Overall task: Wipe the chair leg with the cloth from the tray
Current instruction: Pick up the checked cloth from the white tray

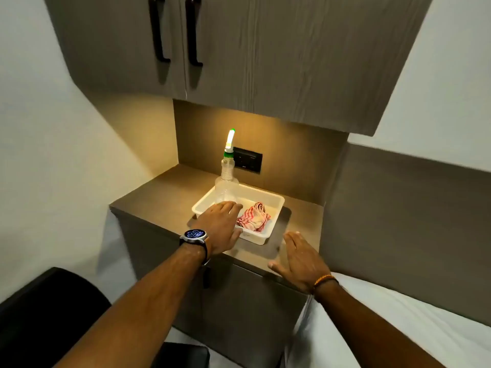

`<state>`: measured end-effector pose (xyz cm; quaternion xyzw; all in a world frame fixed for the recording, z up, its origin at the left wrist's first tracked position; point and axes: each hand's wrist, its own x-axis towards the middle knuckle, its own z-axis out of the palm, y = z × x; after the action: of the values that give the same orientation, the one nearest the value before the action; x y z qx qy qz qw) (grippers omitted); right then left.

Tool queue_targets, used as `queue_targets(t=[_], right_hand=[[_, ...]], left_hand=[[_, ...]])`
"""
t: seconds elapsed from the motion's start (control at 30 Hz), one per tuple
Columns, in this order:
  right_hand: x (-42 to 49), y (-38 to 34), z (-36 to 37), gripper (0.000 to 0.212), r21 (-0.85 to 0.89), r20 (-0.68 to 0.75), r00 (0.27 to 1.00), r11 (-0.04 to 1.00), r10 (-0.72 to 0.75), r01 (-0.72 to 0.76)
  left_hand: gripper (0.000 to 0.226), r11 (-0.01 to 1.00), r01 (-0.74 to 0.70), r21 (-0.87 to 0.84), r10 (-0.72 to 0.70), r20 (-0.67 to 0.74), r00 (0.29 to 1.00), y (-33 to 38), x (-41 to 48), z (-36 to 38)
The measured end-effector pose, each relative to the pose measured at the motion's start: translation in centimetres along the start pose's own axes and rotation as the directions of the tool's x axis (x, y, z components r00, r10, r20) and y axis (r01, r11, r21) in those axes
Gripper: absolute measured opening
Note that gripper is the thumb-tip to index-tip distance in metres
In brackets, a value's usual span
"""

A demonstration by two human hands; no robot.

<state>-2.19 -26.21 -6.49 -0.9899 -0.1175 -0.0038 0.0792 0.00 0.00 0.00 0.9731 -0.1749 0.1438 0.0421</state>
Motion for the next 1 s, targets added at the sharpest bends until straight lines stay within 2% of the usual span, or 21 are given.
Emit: queue_targets(t=[0.13, 0.2, 0.33, 0.43, 0.6, 0.63, 0.7, 0.83, 1.0], right_hand=[[2.4, 1.6, 4.0, 0.125, -0.002, 0.204, 0.979, 1.000, 0.017, -0.017], [3.2, 2.1, 6.6, 0.127, -0.016, 0.259, 0.966, 1.000, 0.022, -0.019], [4.0, 2.7, 9.6, 0.115, -0.072, 0.168, 0.986, 0.997, 0.000, 0.012], [4.4, 3.0, 10.1, 0.112, -0.093, 0.160, 0.987, 0.995, -0.033, 0.048], [4.6, 3.2, 9.9, 0.113, -0.108, 0.187, 0.982, 0.993, -0.036, 0.057], [4.6, 3.2, 9.9, 0.114, -0.107, 0.188, 0.981, 0.992, -0.038, 0.059], [4.6, 3.2, 10.0, 0.114, -0.106, 0.186, 0.982, 0.993, -0.039, 0.059], [4.8, 3.3, 10.5, 0.115, -0.086, 0.176, 0.983, 0.994, -0.048, 0.064], [4.8, 3.6, 10.8, 0.115, -0.090, 0.167, 0.985, 0.994, -0.047, 0.062]], left_hand=[[0.053, 0.996, 0.029, -0.089, -0.022, 0.080, 0.997, 0.0, 4.1, 3.3], [0.050, 0.991, 0.060, -0.122, -0.043, 0.135, 0.990, 0.0, 6.4, 4.9], [0.049, 0.977, 0.141, -0.163, -0.099, 0.240, 0.966, -0.3, 10.6, 7.6], [0.055, 0.962, 0.195, -0.194, -0.118, 0.347, 0.930, -0.2, 13.0, 9.2], [0.067, 0.959, 0.243, -0.145, -0.106, 0.612, 0.784, 0.9, 15.6, 11.4], [0.069, 0.965, 0.225, -0.132, -0.097, 0.620, 0.779, 1.1, 15.9, 11.7], [0.067, 0.980, 0.186, -0.068, -0.115, 0.566, 0.816, 1.5, 16.2, 12.1], [0.067, 0.969, 0.248, -0.008, -0.215, 0.470, 0.856, 2.7, 16.4, 12.8], [0.044, 0.965, 0.254, -0.065, -0.219, 0.331, 0.918, 3.2, 16.7, 13.3]])
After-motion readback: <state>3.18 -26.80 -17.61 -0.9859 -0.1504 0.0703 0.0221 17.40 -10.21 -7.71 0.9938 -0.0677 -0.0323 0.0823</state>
